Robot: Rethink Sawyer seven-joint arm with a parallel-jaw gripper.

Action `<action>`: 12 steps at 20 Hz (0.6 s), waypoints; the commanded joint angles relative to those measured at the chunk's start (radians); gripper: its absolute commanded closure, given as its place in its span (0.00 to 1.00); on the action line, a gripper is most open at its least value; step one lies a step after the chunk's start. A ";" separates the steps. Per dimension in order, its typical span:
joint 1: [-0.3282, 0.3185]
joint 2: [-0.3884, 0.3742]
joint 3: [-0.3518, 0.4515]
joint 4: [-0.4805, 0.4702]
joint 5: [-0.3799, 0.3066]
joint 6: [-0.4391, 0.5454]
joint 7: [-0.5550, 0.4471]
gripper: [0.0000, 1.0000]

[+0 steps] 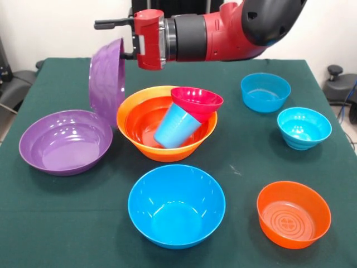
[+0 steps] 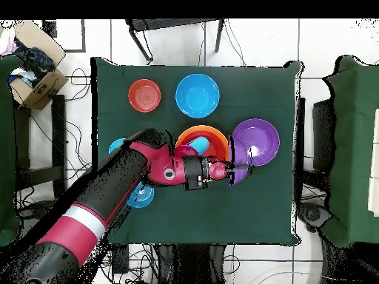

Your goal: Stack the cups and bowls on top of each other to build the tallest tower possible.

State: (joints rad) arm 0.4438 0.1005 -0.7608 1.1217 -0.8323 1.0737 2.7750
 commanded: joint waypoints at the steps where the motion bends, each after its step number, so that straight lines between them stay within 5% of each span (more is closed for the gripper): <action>1: 0.004 0.049 0.061 -0.074 0.058 0.022 0.232 0.00; 12: 0.034 0.144 0.013 -0.152 0.129 0.160 0.214 0.00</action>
State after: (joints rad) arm 0.4531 0.1866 -0.7934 1.0868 -0.7637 1.1147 2.7750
